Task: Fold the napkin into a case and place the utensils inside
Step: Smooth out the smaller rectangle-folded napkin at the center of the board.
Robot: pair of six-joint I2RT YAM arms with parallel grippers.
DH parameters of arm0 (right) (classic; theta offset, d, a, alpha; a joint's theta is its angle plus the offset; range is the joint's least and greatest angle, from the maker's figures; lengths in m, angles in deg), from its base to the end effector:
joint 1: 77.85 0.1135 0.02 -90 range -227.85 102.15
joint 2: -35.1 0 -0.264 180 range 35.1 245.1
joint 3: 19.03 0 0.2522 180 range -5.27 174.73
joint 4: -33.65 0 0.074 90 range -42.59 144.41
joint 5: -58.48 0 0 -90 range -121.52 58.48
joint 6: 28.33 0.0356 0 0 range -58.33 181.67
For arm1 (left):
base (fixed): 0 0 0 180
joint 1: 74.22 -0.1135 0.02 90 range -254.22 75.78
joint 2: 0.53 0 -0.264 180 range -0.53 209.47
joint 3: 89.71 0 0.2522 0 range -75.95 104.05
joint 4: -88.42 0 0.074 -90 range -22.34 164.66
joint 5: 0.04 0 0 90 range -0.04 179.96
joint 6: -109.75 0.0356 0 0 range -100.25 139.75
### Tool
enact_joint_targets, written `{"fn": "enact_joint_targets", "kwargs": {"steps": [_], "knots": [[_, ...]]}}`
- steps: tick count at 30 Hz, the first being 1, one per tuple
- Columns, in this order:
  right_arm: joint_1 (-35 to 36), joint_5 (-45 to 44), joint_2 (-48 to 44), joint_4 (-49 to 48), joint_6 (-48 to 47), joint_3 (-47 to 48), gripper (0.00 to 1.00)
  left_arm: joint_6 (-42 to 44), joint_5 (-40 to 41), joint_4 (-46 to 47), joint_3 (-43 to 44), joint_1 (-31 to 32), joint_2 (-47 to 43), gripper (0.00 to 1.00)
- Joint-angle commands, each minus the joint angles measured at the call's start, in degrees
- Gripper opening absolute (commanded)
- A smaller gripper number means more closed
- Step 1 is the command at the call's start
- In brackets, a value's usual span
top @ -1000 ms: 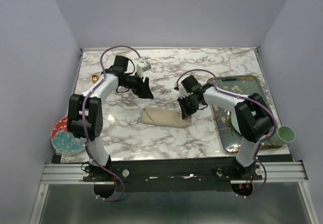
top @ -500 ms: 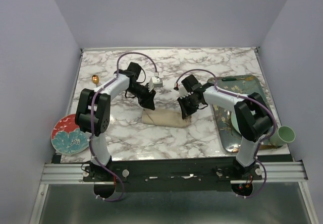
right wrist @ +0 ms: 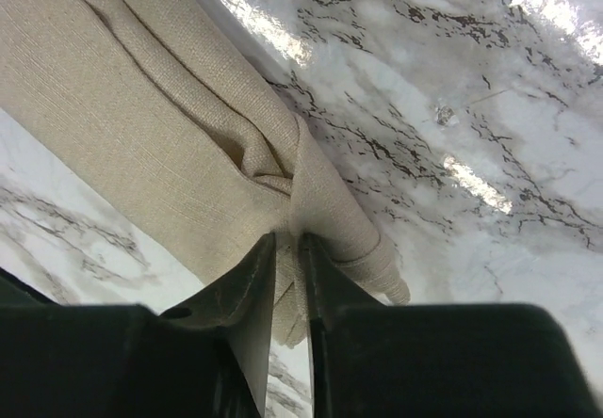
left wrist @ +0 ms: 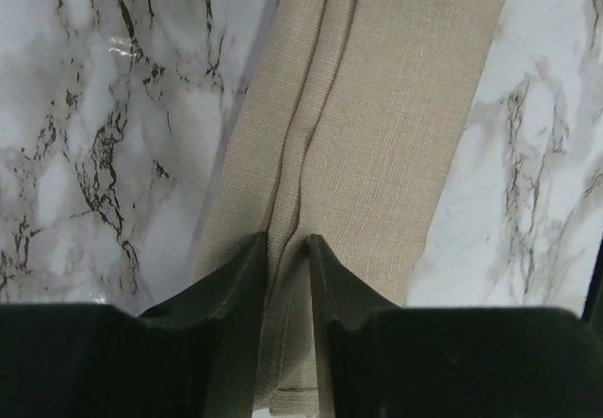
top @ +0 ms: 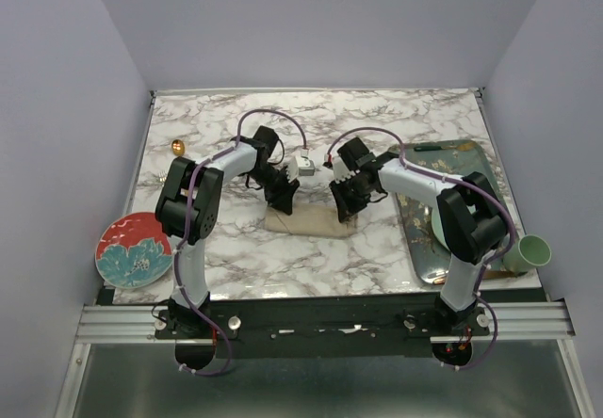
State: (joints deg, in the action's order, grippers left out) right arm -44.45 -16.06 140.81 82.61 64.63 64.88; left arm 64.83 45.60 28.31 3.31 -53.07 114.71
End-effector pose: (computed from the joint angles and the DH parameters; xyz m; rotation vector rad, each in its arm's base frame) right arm 0.2964 0.2068 0.1717 -0.8147 2.7438 0.5204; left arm 0.3448 -0.1601 0.1584 1.5206 2.1976 -1.0283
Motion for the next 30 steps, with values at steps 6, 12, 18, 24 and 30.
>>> {"fn": "enact_joint_targets", "kwargs": {"steps": [6, 12, 18, 24, 30], "knots": [[0.0, 4.5, -5.1, 4.5, -4.2, 6.0, 0.57, 1.8, -0.2, -0.1, -2.5, 0.4, -2.9, 0.36], [-0.4, 6.2, -4.6, 1.2, -3.1, 7.9, 0.57, 3.3, -1.7, 5.6, -6.8, 0.2, -9.3, 0.42], [-1.2, 8.6, 1.5, -0.5, 0.5, 11.8, 0.50, 6.6, -1.1, 10.0, -9.8, 0.4, -14.6, 0.41], [-1.1, 13.1, 7.5, -2.0, 1.3, 16.6, 0.50, 11.9, 2.3, 9.8, -10.8, 2.8, -14.7, 0.41], [-1.2, 15.5, 12.2, -2.9, 2.8, 19.1, 0.47, 14.9, 4.1, 9.9, -10.9, 4.8, -13.5, 0.40]]}}
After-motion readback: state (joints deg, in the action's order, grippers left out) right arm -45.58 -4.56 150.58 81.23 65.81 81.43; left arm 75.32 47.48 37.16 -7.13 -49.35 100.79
